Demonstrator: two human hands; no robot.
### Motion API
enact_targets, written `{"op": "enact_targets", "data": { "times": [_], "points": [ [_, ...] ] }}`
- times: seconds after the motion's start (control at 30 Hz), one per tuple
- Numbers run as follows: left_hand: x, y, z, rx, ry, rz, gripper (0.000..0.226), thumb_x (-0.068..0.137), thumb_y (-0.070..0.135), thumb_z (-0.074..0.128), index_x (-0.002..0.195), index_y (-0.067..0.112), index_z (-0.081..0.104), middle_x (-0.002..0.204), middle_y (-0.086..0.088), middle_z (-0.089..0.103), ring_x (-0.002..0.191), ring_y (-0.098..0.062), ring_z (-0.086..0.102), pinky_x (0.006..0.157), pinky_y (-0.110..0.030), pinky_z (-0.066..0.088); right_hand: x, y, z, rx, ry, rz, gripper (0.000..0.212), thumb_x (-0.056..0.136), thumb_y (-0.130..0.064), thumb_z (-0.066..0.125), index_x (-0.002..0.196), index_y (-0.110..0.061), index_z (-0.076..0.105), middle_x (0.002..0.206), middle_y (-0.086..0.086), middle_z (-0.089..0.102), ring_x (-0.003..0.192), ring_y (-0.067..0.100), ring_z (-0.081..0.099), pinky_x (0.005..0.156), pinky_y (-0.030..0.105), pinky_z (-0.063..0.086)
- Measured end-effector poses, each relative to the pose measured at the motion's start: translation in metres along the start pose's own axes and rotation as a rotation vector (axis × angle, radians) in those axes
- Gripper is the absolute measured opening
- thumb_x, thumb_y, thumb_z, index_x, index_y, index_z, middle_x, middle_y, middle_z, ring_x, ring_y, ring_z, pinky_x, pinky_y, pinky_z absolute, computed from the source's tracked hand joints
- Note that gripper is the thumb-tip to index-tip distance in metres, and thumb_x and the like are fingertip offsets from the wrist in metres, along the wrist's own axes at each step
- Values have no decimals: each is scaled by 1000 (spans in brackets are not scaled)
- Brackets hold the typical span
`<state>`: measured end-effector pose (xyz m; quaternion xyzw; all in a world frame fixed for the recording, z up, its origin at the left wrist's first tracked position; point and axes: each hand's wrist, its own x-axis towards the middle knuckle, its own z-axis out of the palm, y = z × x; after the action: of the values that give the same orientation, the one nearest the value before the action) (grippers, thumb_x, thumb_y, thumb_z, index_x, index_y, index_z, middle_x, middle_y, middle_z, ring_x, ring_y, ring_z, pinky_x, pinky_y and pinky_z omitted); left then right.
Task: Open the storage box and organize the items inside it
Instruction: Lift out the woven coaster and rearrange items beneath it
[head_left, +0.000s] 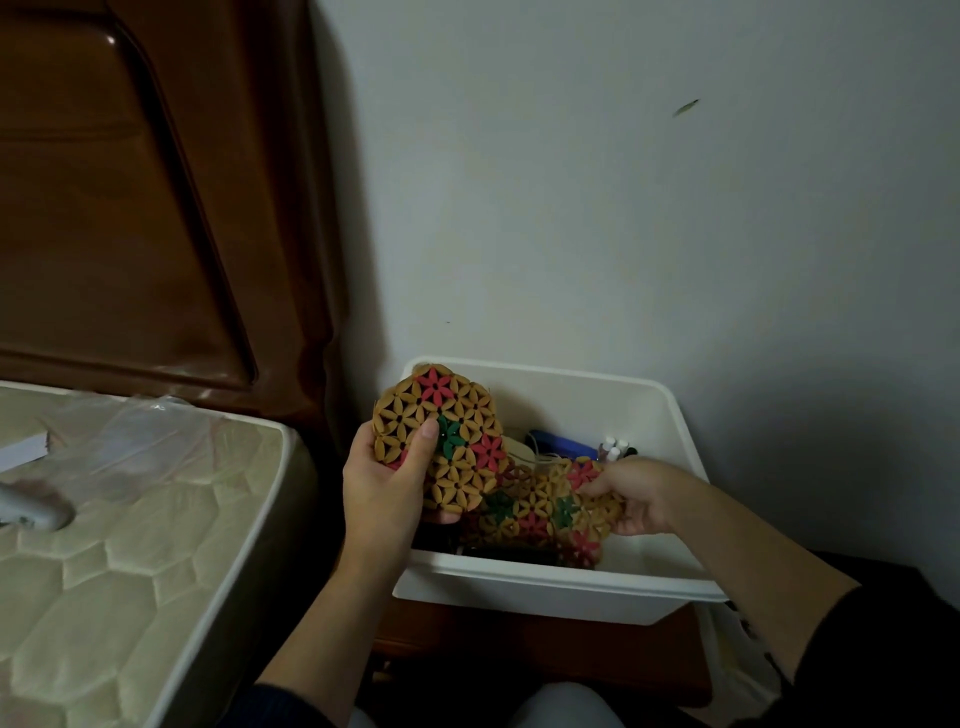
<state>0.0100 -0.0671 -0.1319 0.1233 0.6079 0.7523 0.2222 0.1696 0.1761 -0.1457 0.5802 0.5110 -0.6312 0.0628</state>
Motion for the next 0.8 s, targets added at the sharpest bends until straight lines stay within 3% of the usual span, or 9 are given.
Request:
{"op": "enact_targets", "data": {
  "times": [0.07,0.2,0.27,0.37,0.5,0.57,0.67,0.73,0.8],
  "points": [
    [0,0,0,7,2,-1,34,91,43,80,119,31,65,112,3,78,92,-25,81,53,-51,64,-5,-2,-4,-30,19,-22,21,97,1,67,118,-5,68,99,12,79,94,24,74,60,28,61],
    [1,-2,-1,19,-7,3,34,89,46,81,116,34,66,111,3,77,92,-25,81,53,-53,63,-12,-6,-12,-134,68,-90,27,95,3,68,121,-3,67,121,19,75,115,29,70,89,35,56],
    [1,-2,-1,11,-18,3,37,87,49,81,117,34,66,112,2,77,93,-26,81,53,-55,63,-15,-8,-16,-215,119,-132,25,93,4,68,118,0,67,119,23,73,103,29,69,84,37,55],
    [1,-2,-2,5,-27,-4,41,84,52,82,118,35,66,115,0,77,94,-27,80,54,-56,63,-29,-14,-22,-392,187,-218,13,91,1,68,104,1,69,98,21,68,88,28,61,72,35,48],
    [2,-2,-2,9,-32,-9,41,84,52,82,118,35,66,115,-1,77,94,-28,80,55,-57,63,-54,-25,-31,-406,266,-443,12,96,-18,73,101,-9,78,97,11,80,83,26,76,74,31,56],
    [2,-2,-2,7,-36,-10,40,86,50,82,119,34,66,114,0,77,93,-28,81,55,-57,63,-67,-29,-33,-172,193,-599,21,100,-27,71,108,-9,80,94,7,82,86,25,80,82,37,63],
    [3,-2,-2,-4,-59,-21,40,88,48,81,122,34,66,114,0,78,93,-28,81,55,-57,63,-83,-32,-25,182,-72,-692,33,105,-31,62,124,-8,73,116,14,79,108,34,76,90,48,62],
    [4,-1,-3,-14,-95,-36,38,88,49,82,120,37,67,113,0,78,93,-29,81,54,-56,63,-88,-32,-10,297,-238,-699,37,106,-30,57,133,-6,68,126,17,75,117,37,73,91,48,62],
    [4,0,-4,-23,-149,-45,38,87,51,82,119,38,67,113,-2,79,92,-32,81,53,-53,63,-88,-29,9,349,-353,-714,39,107,-28,56,135,-4,67,132,20,71,123,38,69,102,51,57]
  ]
}}
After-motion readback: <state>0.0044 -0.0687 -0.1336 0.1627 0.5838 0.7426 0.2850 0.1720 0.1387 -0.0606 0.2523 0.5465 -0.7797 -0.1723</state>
